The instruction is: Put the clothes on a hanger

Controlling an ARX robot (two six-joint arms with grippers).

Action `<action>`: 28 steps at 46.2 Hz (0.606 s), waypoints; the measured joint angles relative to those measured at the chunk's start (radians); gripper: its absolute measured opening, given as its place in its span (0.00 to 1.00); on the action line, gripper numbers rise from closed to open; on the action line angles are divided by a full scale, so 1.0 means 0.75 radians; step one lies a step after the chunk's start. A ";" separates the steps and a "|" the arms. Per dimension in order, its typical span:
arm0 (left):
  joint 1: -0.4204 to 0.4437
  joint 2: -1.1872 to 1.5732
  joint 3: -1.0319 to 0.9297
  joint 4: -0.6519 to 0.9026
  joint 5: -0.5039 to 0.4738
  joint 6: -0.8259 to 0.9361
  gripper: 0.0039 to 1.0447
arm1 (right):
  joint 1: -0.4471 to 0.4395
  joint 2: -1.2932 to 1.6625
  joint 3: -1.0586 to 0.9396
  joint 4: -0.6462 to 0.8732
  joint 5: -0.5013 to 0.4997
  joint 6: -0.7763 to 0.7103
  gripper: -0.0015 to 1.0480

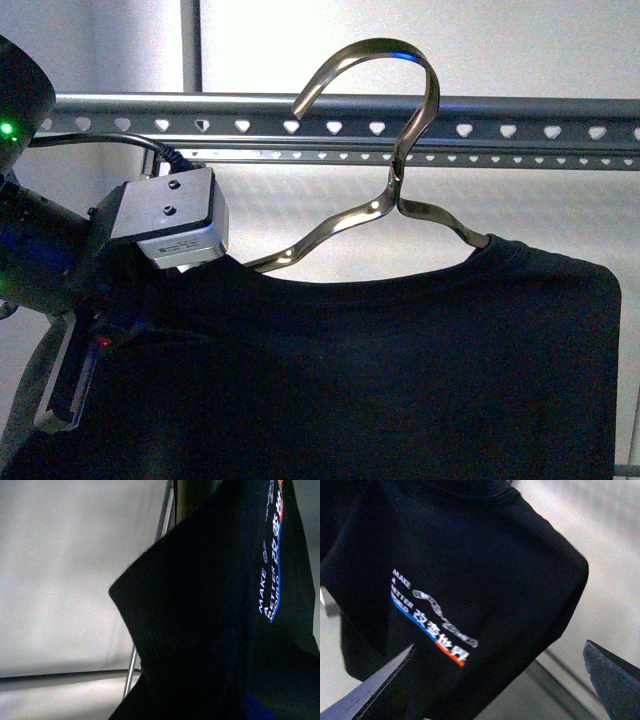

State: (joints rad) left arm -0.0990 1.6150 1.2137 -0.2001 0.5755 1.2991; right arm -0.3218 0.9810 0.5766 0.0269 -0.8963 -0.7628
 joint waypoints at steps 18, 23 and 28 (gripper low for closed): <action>-0.001 0.002 0.000 0.001 0.001 -0.001 0.11 | 0.306 0.479 0.533 -0.292 0.289 -0.804 0.93; -0.001 0.002 0.000 0.001 0.001 -0.001 0.11 | 0.388 0.581 0.662 -0.336 0.360 -0.818 0.93; -0.001 0.002 0.000 0.001 0.000 0.000 0.11 | 0.433 0.671 0.772 -0.386 0.411 -0.818 0.93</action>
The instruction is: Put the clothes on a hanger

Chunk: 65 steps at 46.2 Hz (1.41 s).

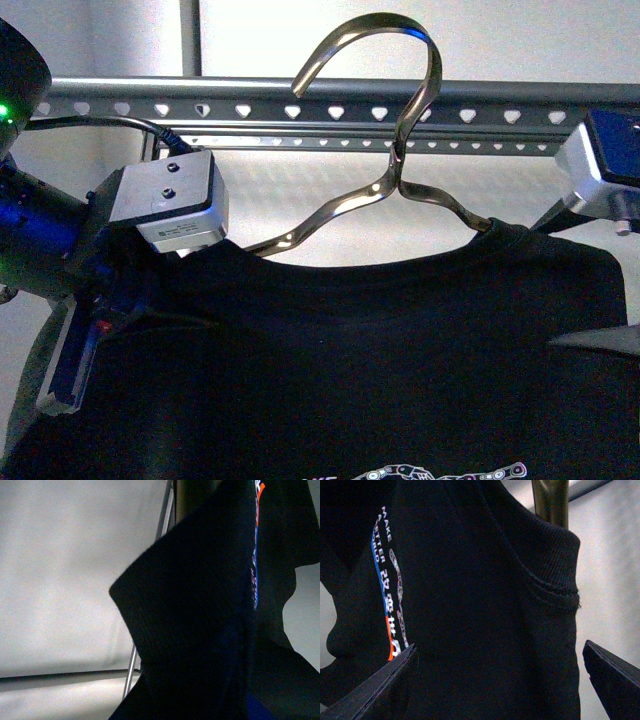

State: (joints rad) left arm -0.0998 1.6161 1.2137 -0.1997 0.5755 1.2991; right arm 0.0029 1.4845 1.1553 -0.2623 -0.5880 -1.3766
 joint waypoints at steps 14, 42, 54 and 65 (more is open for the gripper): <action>0.000 0.000 0.000 0.000 0.000 -0.001 0.11 | 0.022 0.210 0.210 -0.012 0.085 0.122 0.65; -0.001 -0.001 0.006 0.007 0.019 -0.020 0.53 | -0.086 0.150 -0.021 0.069 -0.066 0.135 0.07; -0.001 -0.001 0.006 0.007 0.022 -0.021 0.92 | -0.199 0.109 -0.211 0.216 -0.186 0.244 0.07; -0.001 -0.034 -0.159 0.661 -0.722 -1.019 0.94 | -0.306 -0.172 -0.441 0.267 -0.402 0.698 0.06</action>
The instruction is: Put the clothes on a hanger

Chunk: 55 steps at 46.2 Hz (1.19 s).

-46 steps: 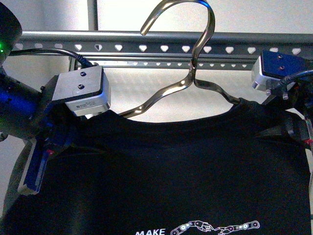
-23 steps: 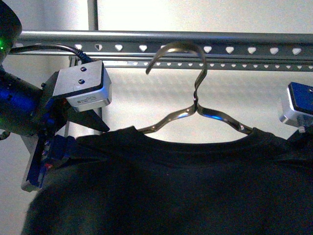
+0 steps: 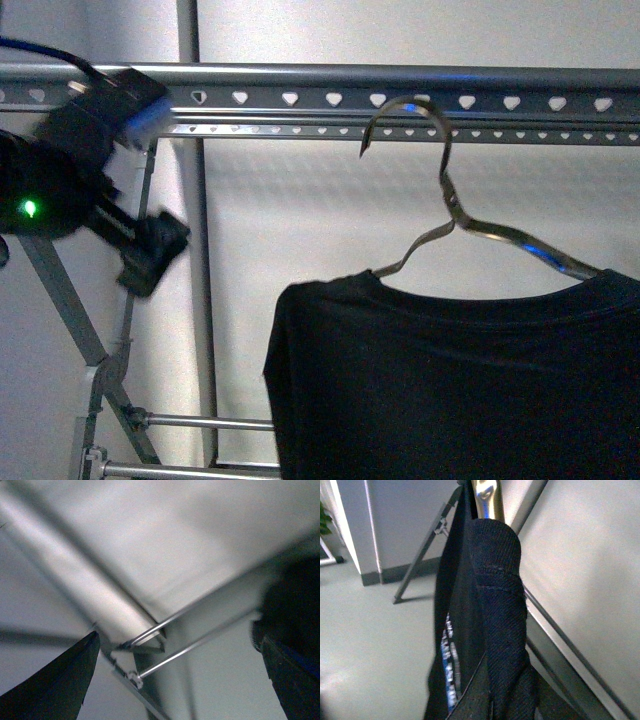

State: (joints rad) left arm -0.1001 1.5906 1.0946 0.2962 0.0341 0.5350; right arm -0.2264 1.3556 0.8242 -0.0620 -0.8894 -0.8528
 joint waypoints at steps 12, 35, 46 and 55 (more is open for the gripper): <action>0.058 -0.133 -0.006 0.189 -0.347 -0.951 0.94 | -0.005 -0.200 -0.119 -0.142 0.081 0.231 0.06; 0.109 -0.522 -0.712 0.461 -0.054 -0.735 0.24 | 0.091 0.053 0.387 -0.089 0.420 1.067 0.05; 0.132 -0.729 -1.028 0.552 -0.045 -0.721 0.03 | 0.109 0.339 0.767 -0.156 0.586 1.292 0.05; 0.132 -0.892 -1.190 0.555 -0.046 -0.720 0.03 | 0.165 0.505 0.932 -0.203 0.706 1.395 0.03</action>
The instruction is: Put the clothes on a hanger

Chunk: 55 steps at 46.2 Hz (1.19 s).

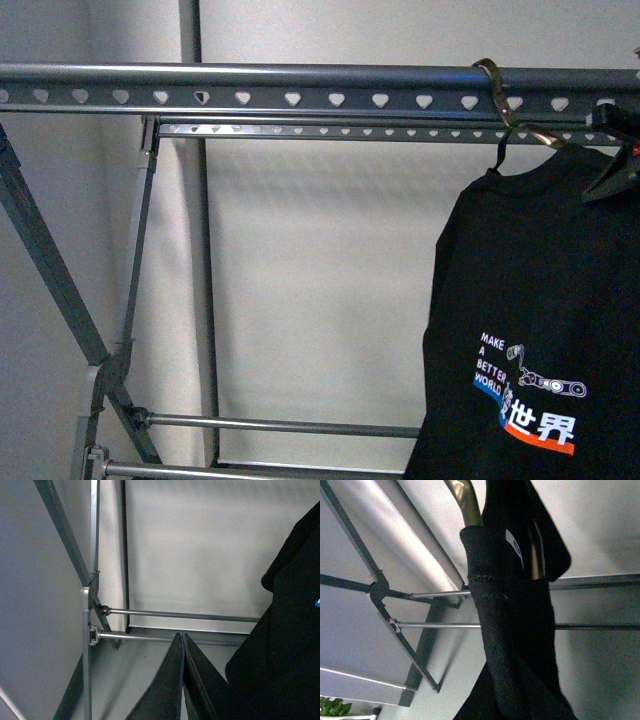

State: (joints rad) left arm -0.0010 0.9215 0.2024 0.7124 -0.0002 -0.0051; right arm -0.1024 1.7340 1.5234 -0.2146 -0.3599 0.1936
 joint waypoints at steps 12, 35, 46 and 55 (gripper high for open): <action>0.000 -0.191 -0.118 -0.073 0.000 0.000 0.03 | 0.092 0.040 0.011 0.036 0.066 0.042 0.03; 0.000 -0.562 -0.246 -0.289 -0.001 0.004 0.03 | 0.089 -0.640 -0.870 0.706 0.038 -0.091 0.84; 0.000 -0.768 -0.246 -0.485 -0.002 0.004 0.03 | 0.393 -1.803 -1.547 0.487 0.512 -0.313 0.89; 0.000 -0.873 -0.246 -0.588 0.001 0.004 0.03 | 0.379 -2.067 -1.741 0.221 0.711 -0.276 0.52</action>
State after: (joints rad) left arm -0.0010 0.2665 0.0181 0.2714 0.0006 -0.0021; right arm 0.1818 0.1841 0.2176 -0.0490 0.1734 -0.0135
